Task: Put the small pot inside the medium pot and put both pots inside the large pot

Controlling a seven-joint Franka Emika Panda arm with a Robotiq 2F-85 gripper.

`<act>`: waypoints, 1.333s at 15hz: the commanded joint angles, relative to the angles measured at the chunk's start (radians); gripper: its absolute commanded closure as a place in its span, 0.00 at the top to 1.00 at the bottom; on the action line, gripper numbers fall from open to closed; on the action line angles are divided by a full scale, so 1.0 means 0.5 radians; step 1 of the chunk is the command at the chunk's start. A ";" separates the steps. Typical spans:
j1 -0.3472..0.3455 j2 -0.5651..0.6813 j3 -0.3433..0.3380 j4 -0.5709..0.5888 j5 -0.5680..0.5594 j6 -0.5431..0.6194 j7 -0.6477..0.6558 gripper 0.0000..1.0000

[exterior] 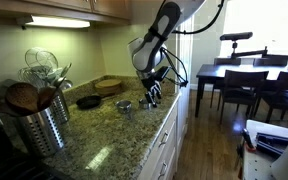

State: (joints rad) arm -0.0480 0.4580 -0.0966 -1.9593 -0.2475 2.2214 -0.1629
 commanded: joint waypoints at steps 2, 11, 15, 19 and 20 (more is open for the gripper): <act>-0.062 0.005 0.032 -0.002 0.023 0.063 -0.083 0.95; -0.119 0.113 0.036 0.143 0.037 0.041 -0.187 0.88; -0.132 0.169 0.041 0.213 0.040 0.031 -0.209 0.70; -0.136 0.197 0.041 0.247 0.034 0.026 -0.210 0.39; -0.135 0.199 0.040 0.248 0.031 0.027 -0.208 0.33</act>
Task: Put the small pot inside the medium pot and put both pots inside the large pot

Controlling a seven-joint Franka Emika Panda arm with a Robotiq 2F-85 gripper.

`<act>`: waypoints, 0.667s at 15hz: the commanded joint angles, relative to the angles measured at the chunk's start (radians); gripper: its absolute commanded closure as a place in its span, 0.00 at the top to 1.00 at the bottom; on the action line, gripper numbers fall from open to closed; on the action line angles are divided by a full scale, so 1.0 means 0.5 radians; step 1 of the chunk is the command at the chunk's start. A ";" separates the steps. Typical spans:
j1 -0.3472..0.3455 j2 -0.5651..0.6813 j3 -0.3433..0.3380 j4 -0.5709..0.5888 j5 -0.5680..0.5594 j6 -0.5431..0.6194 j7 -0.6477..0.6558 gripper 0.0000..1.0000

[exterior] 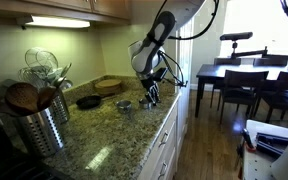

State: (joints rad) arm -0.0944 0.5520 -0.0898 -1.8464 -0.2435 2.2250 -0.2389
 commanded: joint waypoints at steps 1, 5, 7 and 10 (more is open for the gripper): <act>-0.042 0.015 0.026 0.025 0.021 0.019 -0.055 0.26; -0.042 0.006 0.022 0.016 0.017 0.021 -0.051 0.11; -0.041 -0.001 0.020 0.009 0.014 0.020 -0.046 0.13; -0.030 -0.017 0.015 -0.001 0.001 0.014 -0.034 0.13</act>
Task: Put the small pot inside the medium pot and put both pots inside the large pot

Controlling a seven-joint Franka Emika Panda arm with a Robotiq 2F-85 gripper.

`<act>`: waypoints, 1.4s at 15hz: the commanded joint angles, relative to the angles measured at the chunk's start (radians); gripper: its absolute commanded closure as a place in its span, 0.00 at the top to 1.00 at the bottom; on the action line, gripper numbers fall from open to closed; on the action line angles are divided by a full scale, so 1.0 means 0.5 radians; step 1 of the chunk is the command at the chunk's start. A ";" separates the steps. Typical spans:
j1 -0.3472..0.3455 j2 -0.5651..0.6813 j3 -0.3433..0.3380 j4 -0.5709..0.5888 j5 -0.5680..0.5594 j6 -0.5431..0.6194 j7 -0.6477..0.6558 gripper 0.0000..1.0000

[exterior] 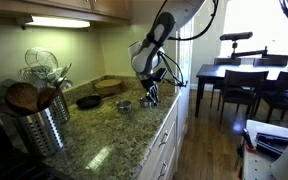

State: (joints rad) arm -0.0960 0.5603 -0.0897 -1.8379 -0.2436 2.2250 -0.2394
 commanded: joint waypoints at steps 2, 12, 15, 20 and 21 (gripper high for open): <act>-0.022 -0.044 0.012 -0.018 0.000 0.001 -0.020 0.13; 0.040 -0.051 0.029 0.104 0.018 -0.084 0.102 0.13; 0.067 -0.039 0.044 0.154 0.018 -0.095 0.133 0.13; 0.106 -0.028 0.060 0.205 0.013 -0.100 0.191 0.13; 0.111 -0.026 0.059 0.207 0.012 -0.096 0.197 0.13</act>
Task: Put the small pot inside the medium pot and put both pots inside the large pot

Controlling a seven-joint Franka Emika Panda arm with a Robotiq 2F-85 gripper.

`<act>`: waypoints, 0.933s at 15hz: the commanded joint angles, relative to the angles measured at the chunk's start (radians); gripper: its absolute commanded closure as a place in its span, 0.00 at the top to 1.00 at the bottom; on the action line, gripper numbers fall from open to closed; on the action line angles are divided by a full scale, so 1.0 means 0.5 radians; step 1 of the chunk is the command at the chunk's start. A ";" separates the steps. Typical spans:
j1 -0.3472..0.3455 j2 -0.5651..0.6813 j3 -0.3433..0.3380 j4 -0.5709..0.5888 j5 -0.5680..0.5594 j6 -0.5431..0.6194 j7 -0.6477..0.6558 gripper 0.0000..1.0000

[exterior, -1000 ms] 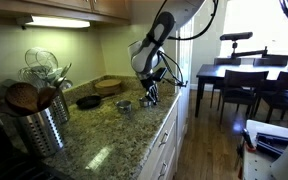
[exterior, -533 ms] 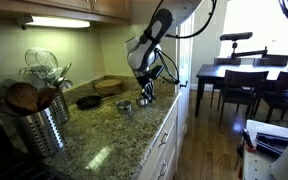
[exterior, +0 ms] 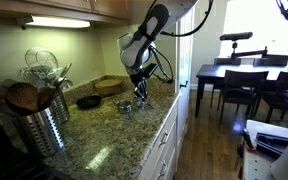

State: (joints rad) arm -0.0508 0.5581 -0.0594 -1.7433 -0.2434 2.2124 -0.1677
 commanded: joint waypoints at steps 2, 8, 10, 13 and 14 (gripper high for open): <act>0.025 -0.019 -0.002 0.012 0.011 -0.069 0.061 0.13; 0.027 -0.020 -0.003 0.002 0.010 -0.067 0.067 0.57; 0.027 -0.020 -0.002 0.001 0.011 -0.066 0.065 0.69; 0.019 -0.010 0.006 0.012 0.027 -0.061 0.057 0.88; 0.016 -0.005 0.004 0.023 0.040 -0.060 0.075 0.95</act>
State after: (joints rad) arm -0.0415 0.5602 -0.0588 -1.7401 -0.2427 2.2107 -0.1520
